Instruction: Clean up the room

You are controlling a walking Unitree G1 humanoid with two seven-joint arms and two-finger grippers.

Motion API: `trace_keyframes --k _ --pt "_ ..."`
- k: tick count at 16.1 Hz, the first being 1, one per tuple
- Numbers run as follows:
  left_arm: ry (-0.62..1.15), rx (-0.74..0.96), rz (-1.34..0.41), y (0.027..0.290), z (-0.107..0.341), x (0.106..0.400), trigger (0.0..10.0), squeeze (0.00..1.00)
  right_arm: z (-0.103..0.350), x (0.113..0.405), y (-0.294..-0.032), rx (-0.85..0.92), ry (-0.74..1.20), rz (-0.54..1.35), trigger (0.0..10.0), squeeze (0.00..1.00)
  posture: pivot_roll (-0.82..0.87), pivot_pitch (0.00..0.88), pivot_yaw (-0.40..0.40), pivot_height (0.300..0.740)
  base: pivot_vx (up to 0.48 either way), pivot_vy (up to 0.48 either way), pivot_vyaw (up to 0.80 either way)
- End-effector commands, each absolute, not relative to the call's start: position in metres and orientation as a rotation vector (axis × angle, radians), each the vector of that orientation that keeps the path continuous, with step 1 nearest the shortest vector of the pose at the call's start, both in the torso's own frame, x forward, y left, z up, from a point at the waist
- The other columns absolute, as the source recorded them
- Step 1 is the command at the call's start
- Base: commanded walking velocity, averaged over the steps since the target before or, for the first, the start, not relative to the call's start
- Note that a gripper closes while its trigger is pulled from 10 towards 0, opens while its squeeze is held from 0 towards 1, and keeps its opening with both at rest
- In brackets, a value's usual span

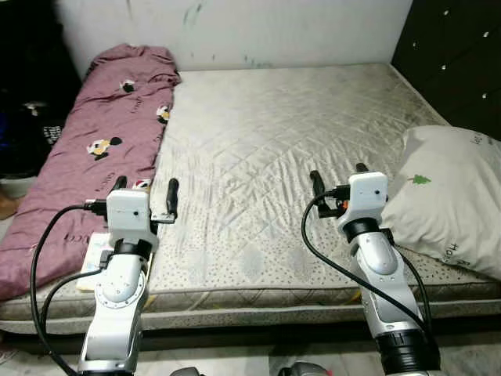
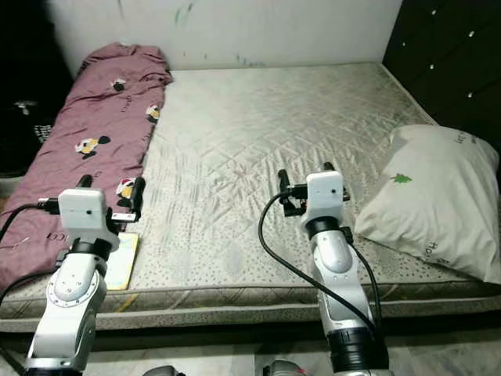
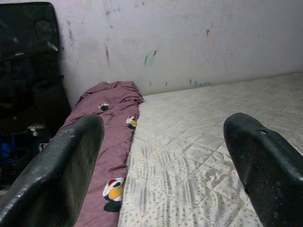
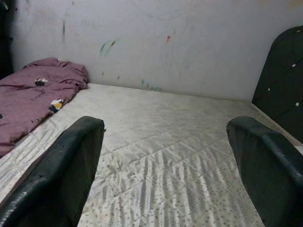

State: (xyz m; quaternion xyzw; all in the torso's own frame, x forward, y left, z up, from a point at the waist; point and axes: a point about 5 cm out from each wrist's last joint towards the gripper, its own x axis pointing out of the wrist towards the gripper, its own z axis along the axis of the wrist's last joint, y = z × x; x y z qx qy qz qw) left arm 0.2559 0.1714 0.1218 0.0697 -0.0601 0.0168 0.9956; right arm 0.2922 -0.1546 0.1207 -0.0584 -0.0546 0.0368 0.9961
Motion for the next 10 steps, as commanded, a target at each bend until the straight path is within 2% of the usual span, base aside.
trace_keyframes --k 1,3,10 --pt "-0.123 0.15 0.043 0.1725 0.1229 0.2554 10.0 0.0 0.1232 0.2887 -0.154 -0.131 -0.128 0.079 10.0 0.0 -0.02 0.0 0.035 0.74 0.0 -0.277 0.0" --pt "-0.13 0.146 0.04 0.171 0.124 0.2571 10.0 0.0 0.1243 0.2894 -0.1513 -0.155 -0.142 0.097 10.0 0.0 -0.02 0.0 0.029 0.74 0.0 -0.289 0.0" --pt "-0.116 0.137 0.055 0.1754 0.1213 0.2537 10.0 0.0 0.1251 0.293 -0.152 -0.152 -0.139 0.098 10.0 0.0 -0.02 0.0 0.017 0.74 0.0 -0.305 0.63"
